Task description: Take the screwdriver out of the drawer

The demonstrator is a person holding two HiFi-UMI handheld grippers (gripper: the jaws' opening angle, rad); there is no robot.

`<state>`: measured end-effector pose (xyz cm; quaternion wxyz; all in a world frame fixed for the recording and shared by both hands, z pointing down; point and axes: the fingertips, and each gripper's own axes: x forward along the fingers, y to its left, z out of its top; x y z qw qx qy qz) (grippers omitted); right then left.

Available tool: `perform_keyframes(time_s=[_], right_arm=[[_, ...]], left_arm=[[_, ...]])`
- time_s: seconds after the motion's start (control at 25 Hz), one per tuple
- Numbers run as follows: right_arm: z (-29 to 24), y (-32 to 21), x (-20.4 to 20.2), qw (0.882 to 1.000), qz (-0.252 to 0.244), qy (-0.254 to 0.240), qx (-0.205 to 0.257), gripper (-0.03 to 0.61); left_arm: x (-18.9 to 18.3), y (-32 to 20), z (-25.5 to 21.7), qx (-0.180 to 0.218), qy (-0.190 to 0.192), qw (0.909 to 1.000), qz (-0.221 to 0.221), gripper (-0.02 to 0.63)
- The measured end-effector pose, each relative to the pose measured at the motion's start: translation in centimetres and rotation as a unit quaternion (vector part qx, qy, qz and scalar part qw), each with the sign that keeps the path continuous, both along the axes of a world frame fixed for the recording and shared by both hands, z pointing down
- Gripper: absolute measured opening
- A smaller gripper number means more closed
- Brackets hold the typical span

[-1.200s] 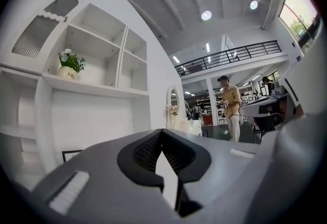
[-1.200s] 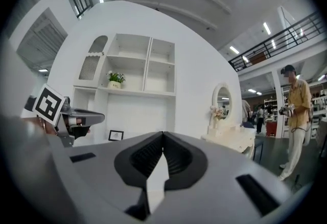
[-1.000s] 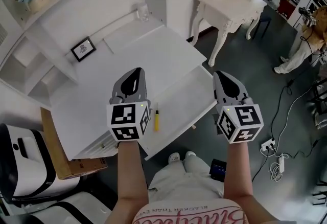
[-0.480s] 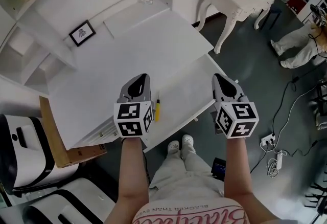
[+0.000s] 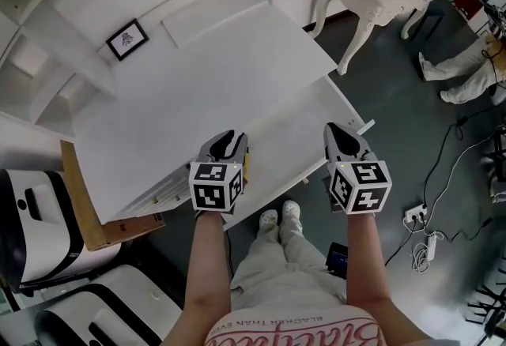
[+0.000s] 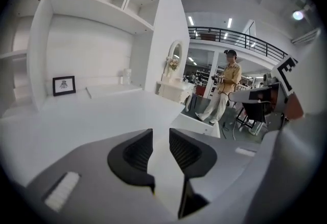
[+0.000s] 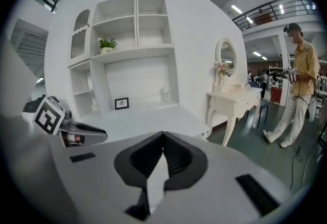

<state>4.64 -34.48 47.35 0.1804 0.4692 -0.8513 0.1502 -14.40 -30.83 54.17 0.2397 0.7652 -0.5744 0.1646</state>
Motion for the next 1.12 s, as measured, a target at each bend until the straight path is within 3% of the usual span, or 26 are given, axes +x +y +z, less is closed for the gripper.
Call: perform_keyframes(time_s=[0.56, 1.12], right_arm=[[7.0, 1.1, -1.2, 0.996, -0.033, 0.044, -0.073, 0.006], [9.9, -0.2, 0.4, 0.992, -0.012, 0.068, -0.105, 0.008]], left_arm=[[0.0, 2.0, 10.3, -0.129, -0.012, 0.9915, 0.008, 0.11], [0.4, 2.1, 19.3, -0.243, -0.024, 0.9693, 0.027, 0.11]])
